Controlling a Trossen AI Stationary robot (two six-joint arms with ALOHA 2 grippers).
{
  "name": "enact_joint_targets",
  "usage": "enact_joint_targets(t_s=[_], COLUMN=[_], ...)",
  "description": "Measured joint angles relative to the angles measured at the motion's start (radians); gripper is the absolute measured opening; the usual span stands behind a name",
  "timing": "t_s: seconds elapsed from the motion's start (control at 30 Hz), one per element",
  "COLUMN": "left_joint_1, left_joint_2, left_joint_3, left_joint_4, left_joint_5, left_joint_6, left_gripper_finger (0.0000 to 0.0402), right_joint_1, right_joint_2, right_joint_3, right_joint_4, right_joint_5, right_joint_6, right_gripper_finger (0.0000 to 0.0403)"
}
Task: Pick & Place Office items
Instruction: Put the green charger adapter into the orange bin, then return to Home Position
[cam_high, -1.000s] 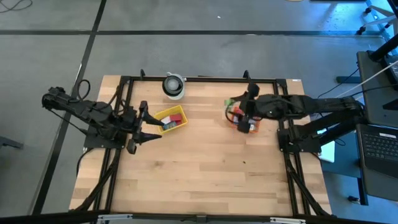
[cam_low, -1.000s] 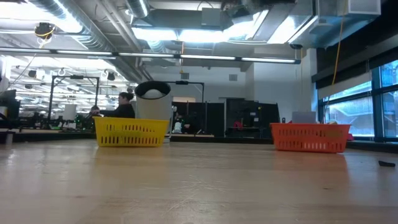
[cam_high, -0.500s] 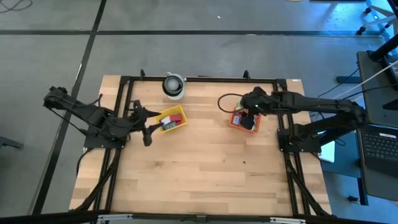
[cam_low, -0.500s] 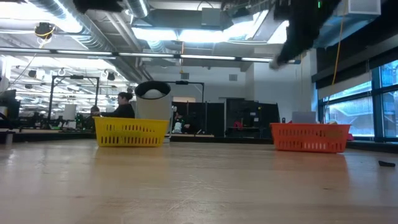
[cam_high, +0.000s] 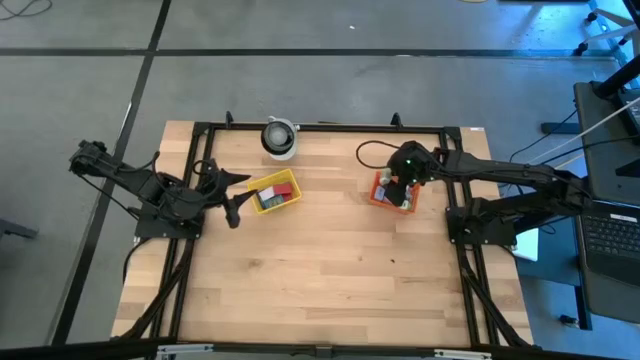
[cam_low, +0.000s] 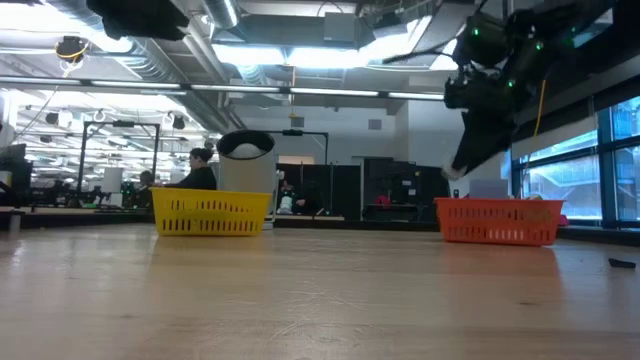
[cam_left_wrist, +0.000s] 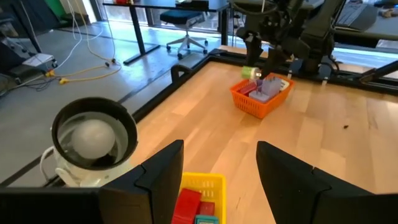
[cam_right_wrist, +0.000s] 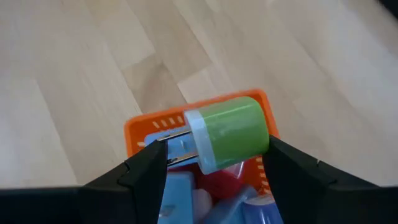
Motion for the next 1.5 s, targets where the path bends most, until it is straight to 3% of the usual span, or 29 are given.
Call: enact_joint_targets(t_s=[0.5,1.0,1.5], left_joint_1=[0.0,0.0,0.0], left_joint_2=[-0.046,-0.055,-0.055], left_joint_3=[-0.039,-0.039,-0.039], left_joint_4=[0.017,0.018,0.018], left_joint_5=[0.0,0.032,0.083], left_joint_6=[0.02,0.012,0.012], left_gripper_finger=[0.0198,0.0198,0.0198], right_joint_1=[-0.07,-0.07,-0.07], right_joint_2=[0.002,0.002,0.002], right_joint_3=[-0.173,-0.176,-0.176], right_joint_4=[0.226,0.231,0.22], right_joint_5=[-0.092,-0.156,-0.13], right_joint_6=[0.039,0.109,0.125], right_gripper_finger=[0.0234,0.0261,0.0279])
